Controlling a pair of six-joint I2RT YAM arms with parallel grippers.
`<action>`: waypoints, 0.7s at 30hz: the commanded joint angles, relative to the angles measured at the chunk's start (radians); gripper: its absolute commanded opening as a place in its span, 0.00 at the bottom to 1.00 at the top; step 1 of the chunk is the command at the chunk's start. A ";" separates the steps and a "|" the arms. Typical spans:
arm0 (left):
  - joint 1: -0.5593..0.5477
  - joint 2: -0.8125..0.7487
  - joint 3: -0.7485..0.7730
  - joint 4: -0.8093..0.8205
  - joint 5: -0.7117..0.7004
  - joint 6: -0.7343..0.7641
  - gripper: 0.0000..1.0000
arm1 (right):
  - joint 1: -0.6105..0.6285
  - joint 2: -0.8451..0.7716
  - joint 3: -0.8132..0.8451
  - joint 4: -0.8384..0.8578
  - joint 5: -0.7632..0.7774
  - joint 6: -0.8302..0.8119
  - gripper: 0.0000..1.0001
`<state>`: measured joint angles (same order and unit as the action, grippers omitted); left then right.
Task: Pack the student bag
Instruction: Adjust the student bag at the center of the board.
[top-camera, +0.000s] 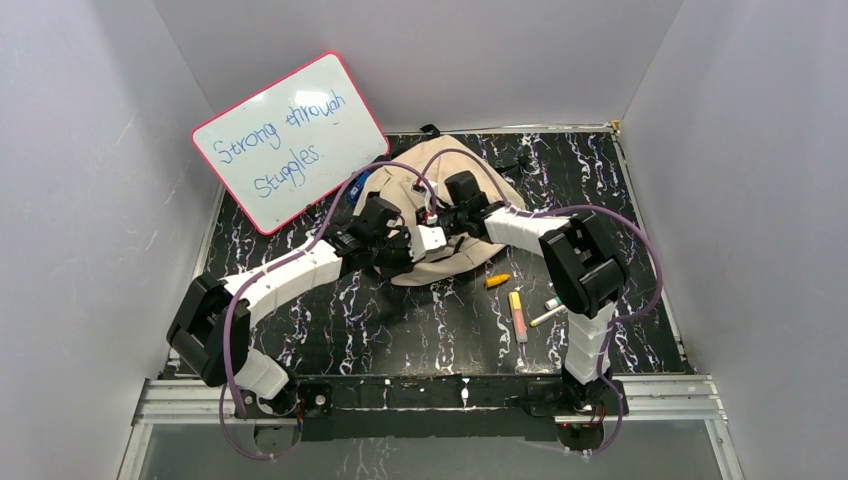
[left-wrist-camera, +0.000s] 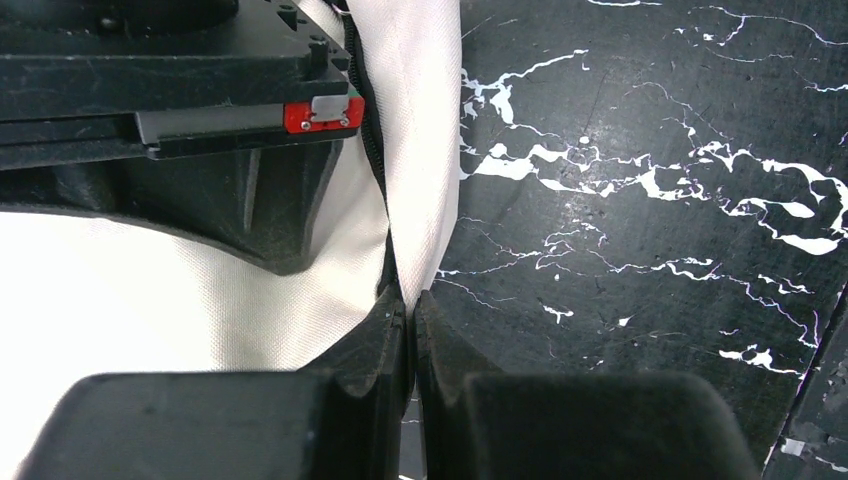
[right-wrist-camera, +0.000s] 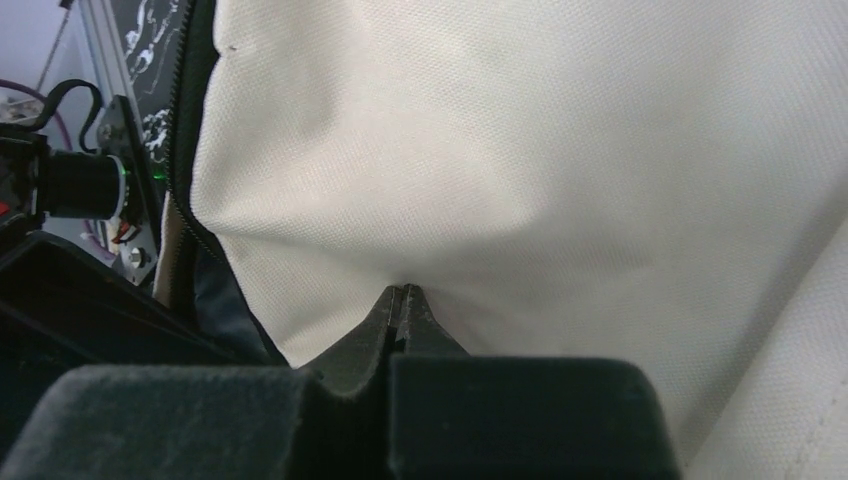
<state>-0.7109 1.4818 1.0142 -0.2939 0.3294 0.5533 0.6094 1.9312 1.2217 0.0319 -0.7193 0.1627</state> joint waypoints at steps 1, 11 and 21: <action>-0.006 -0.029 0.037 -0.054 0.021 -0.009 0.04 | 0.002 -0.052 0.049 -0.030 0.107 -0.057 0.03; -0.006 -0.073 0.096 -0.110 -0.032 -0.041 0.16 | -0.020 -0.301 -0.071 -0.047 0.445 -0.074 0.28; -0.007 -0.091 0.151 0.004 -0.014 -0.259 0.46 | -0.092 -0.469 -0.225 -0.089 0.798 0.090 0.60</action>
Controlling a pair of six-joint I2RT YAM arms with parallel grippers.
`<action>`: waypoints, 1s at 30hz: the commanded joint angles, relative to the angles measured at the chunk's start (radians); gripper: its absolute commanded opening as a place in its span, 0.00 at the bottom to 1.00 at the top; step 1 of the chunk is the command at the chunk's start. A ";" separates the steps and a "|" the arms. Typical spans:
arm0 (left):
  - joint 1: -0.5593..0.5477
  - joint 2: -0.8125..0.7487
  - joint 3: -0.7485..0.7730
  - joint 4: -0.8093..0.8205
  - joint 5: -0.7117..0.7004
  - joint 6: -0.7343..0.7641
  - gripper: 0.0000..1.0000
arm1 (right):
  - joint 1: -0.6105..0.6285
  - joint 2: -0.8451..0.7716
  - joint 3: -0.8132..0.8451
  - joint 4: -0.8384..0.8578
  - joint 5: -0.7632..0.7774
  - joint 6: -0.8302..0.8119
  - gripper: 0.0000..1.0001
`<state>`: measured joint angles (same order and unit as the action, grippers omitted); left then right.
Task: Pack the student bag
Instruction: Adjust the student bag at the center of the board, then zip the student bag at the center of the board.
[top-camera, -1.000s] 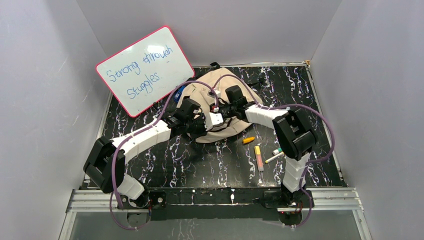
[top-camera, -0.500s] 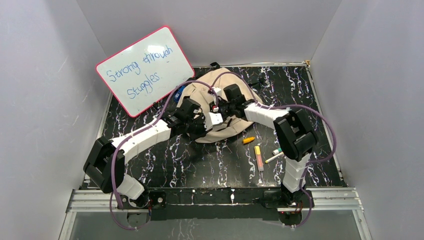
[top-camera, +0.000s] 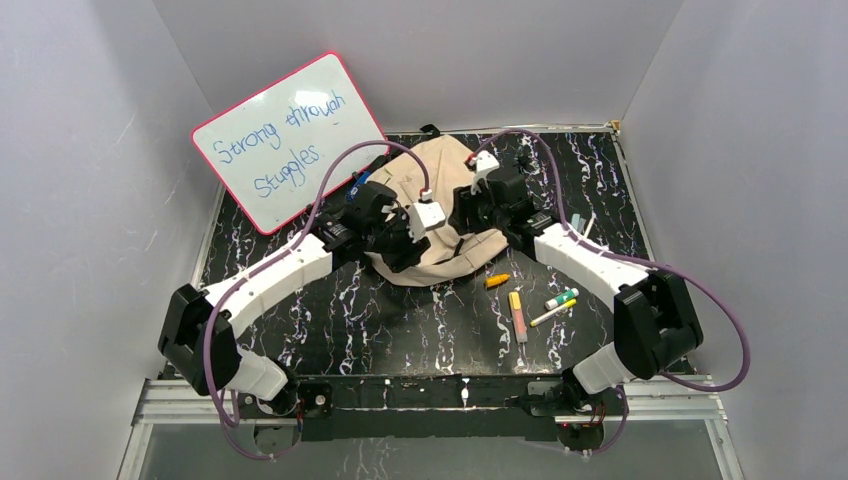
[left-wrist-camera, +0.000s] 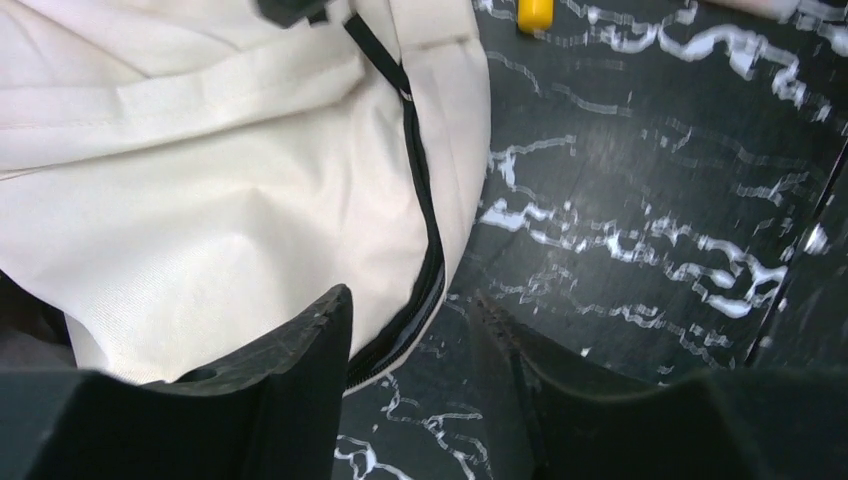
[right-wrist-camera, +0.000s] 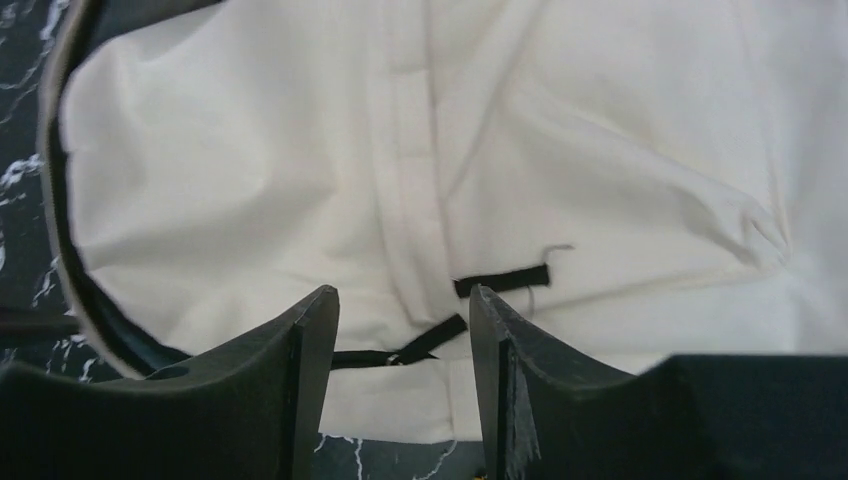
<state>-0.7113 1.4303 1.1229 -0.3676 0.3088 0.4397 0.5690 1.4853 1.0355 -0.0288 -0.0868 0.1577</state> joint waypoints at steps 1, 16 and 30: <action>-0.005 -0.037 0.045 0.107 0.002 -0.185 0.48 | -0.075 -0.025 -0.043 -0.049 0.156 0.117 0.60; -0.059 0.159 0.062 0.388 -0.152 -0.652 0.60 | -0.234 -0.031 -0.091 -0.065 -0.003 0.243 0.63; -0.161 0.375 0.107 0.481 -0.447 -0.693 0.60 | -0.283 0.013 -0.106 -0.023 -0.121 0.278 0.59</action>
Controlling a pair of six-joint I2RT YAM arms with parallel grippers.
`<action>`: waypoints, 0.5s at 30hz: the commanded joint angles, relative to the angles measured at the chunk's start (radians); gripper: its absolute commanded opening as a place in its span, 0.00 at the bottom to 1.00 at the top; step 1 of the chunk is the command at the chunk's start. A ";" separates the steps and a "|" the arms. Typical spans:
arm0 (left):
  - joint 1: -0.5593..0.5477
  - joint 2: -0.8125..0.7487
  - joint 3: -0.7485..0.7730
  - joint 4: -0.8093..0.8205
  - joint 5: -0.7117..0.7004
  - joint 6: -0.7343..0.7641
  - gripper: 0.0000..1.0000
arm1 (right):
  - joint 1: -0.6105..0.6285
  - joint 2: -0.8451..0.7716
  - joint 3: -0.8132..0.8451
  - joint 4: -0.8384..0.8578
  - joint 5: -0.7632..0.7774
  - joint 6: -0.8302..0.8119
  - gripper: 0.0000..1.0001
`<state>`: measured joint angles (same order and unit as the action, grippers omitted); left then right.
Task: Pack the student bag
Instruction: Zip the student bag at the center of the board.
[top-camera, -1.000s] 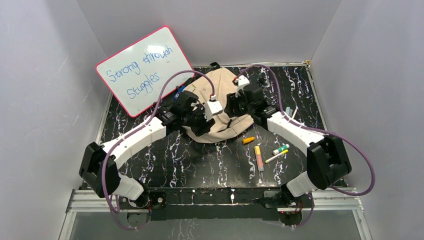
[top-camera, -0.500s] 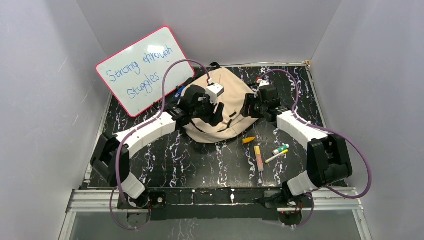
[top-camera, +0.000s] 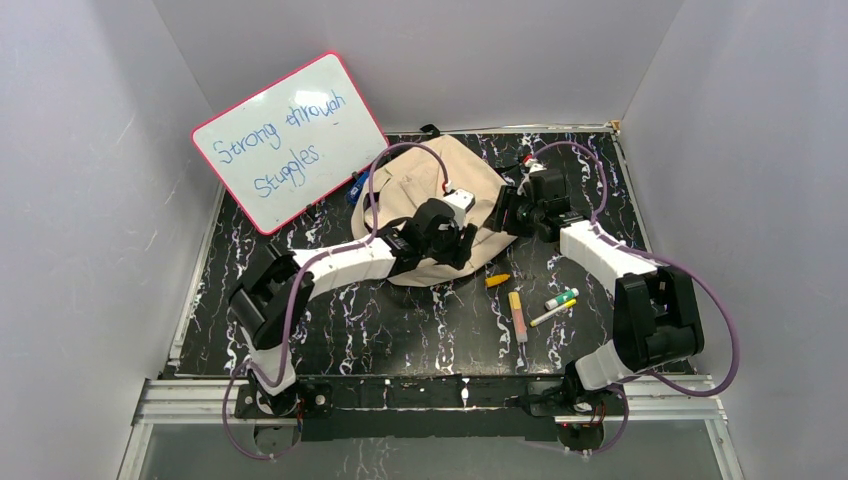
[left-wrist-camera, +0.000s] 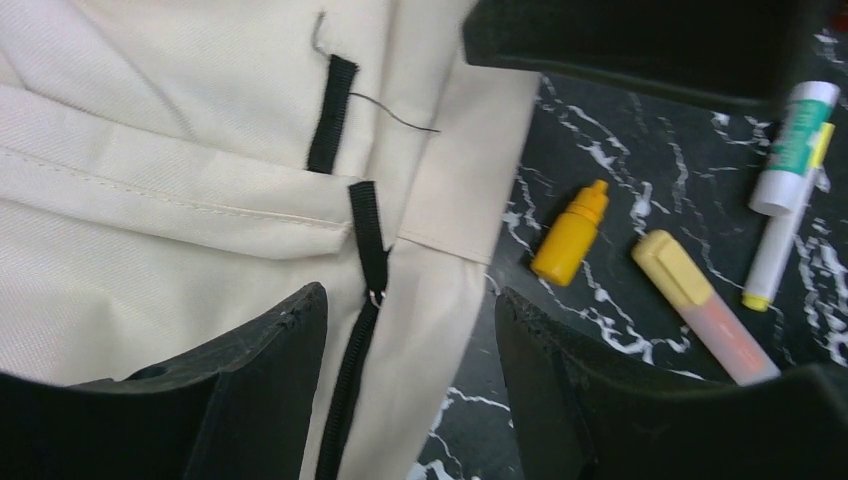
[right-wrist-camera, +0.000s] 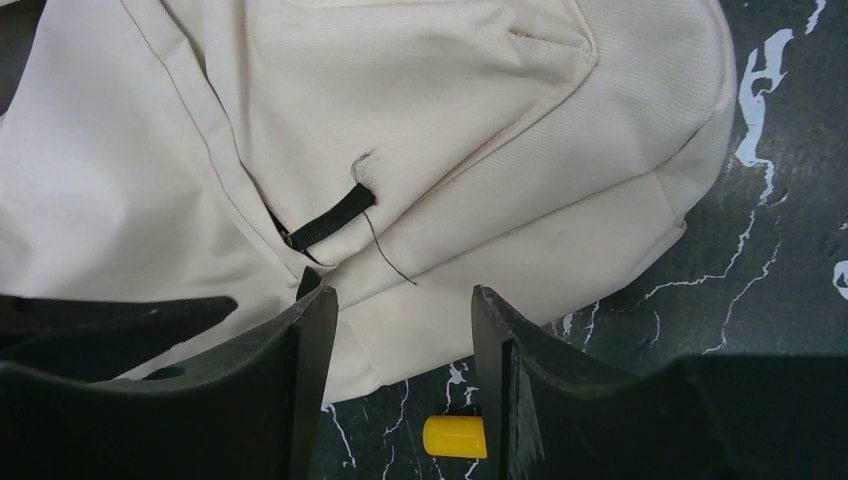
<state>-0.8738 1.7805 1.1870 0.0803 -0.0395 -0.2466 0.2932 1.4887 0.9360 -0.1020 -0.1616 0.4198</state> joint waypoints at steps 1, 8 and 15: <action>0.000 0.037 0.052 0.029 -0.105 -0.003 0.60 | -0.008 0.011 -0.007 0.051 -0.052 0.016 0.59; -0.003 0.101 0.104 -0.003 -0.133 0.010 0.54 | -0.012 0.020 -0.005 0.058 -0.074 0.017 0.58; -0.004 0.151 0.139 -0.023 -0.136 0.002 0.47 | -0.014 0.028 -0.004 0.062 -0.085 0.020 0.56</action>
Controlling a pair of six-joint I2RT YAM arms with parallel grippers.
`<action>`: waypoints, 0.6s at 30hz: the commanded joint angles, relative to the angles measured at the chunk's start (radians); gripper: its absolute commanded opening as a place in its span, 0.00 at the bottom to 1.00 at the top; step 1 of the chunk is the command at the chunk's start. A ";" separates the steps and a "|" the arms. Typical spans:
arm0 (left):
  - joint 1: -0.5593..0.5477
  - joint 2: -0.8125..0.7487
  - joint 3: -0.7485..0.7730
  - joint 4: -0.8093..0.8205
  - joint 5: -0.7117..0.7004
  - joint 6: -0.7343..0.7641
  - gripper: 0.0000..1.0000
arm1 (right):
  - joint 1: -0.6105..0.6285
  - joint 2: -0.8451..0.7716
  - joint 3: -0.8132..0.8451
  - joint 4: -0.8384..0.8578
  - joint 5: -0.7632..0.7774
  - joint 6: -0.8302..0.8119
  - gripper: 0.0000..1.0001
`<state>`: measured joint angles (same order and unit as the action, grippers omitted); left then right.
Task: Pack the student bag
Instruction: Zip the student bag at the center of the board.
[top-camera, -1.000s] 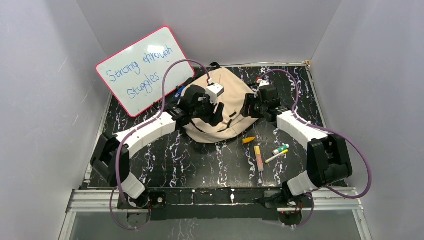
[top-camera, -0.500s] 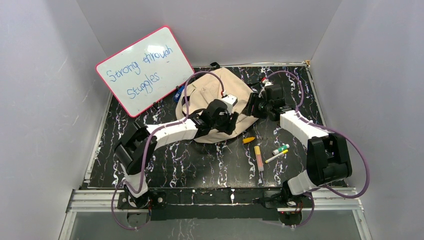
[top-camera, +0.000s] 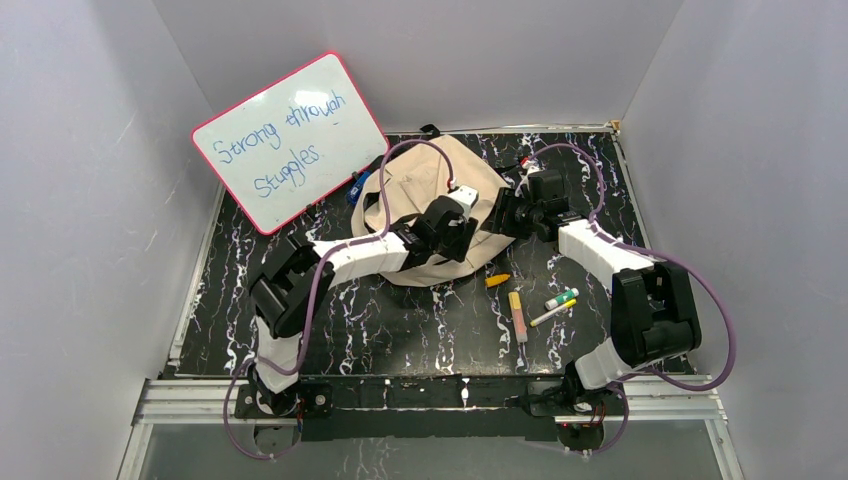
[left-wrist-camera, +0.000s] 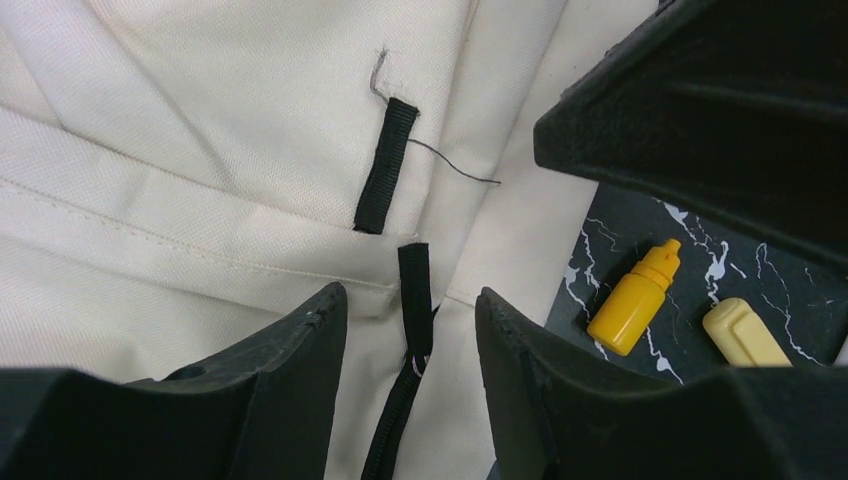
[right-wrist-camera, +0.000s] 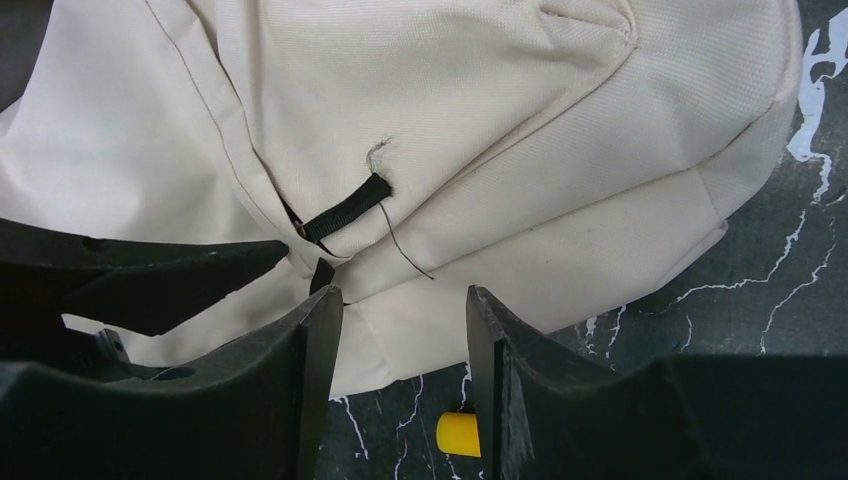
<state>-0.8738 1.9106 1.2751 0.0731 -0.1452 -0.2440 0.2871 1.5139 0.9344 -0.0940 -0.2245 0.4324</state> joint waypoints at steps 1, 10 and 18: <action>-0.004 0.027 0.056 -0.022 -0.034 -0.003 0.46 | -0.007 0.003 -0.003 0.054 -0.024 0.008 0.56; -0.008 0.067 0.088 -0.060 -0.057 -0.021 0.42 | -0.008 0.006 0.000 0.057 -0.031 0.008 0.56; -0.019 0.115 0.122 -0.096 -0.080 -0.017 0.42 | -0.009 0.010 0.003 0.055 -0.034 0.006 0.56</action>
<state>-0.8806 1.9930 1.3518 0.0139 -0.1871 -0.2554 0.2832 1.5276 0.9344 -0.0784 -0.2436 0.4389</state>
